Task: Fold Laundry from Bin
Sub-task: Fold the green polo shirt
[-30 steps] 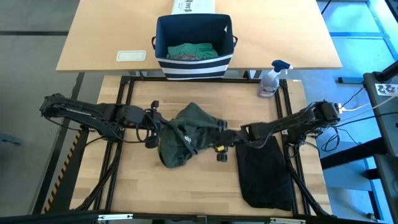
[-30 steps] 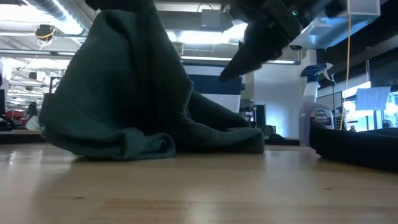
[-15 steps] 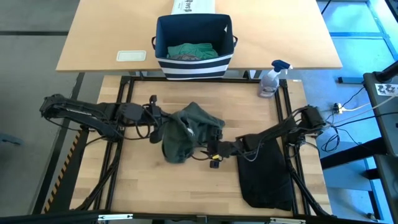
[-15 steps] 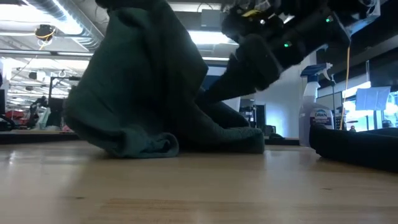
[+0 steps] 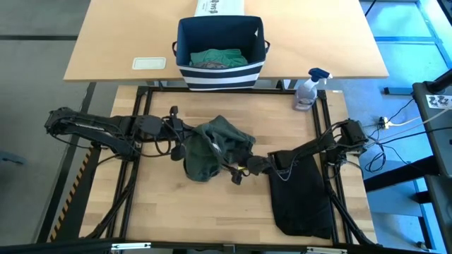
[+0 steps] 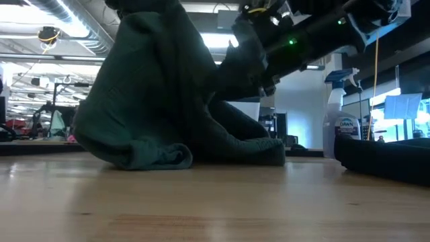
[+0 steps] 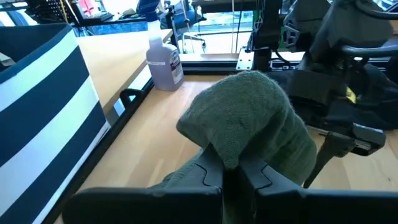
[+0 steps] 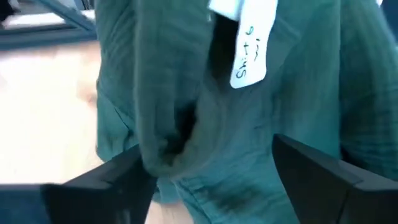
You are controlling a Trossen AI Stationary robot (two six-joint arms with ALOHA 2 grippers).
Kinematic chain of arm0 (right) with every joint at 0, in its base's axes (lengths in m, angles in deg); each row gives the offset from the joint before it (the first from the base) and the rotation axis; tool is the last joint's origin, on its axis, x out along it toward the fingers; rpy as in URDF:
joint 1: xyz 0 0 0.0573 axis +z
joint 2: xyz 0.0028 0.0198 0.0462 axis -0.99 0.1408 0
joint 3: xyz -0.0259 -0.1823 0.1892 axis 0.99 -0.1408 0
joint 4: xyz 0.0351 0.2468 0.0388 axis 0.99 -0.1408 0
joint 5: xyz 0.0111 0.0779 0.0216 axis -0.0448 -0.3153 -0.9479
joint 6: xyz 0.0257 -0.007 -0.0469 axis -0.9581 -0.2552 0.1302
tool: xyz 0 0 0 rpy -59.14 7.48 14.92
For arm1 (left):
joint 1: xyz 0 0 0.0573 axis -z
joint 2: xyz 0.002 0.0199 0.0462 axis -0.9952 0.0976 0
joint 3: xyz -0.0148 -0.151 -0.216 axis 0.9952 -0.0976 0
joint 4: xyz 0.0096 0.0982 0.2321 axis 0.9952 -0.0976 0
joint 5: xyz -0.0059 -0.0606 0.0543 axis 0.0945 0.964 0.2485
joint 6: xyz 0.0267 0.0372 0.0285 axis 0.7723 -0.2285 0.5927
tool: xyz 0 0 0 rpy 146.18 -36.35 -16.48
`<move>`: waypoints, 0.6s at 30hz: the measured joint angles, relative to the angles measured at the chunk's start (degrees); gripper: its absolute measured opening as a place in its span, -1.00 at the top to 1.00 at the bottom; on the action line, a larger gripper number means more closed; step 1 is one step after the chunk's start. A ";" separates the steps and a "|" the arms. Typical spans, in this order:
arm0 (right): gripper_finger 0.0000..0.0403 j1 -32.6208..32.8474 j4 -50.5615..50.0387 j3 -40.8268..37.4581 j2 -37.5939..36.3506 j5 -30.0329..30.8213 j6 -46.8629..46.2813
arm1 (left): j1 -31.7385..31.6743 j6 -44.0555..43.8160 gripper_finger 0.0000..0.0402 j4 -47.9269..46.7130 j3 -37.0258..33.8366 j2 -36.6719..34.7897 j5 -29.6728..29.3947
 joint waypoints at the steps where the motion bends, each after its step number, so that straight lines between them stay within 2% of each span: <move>1: -0.55 -0.34 0.12 0.00 0.00 -0.35 -1.38 | 0.00 0.00 1.00 0.34 0.00 0.00 0.00; 6: -0.59 -0.65 -0.16 0.00 0.00 -0.43 -7.70 | 0.00 0.05 1.00 2.30 0.00 0.00 0.02; 10: -0.41 -0.64 -0.06 0.00 0.00 -0.27 -8.09 | 0.00 0.40 1.00 2.90 0.00 0.00 0.36; 14: 0.04 -0.62 0.48 0.00 0.00 -0.52 -7.12 | 0.00 0.42 1.00 2.84 0.00 0.00 1.66; 18: 0.69 -0.61 0.68 0.00 -0.85 -0.66 -2.71 | 0.00 0.44 1.00 1.73 0.00 -0.25 3.17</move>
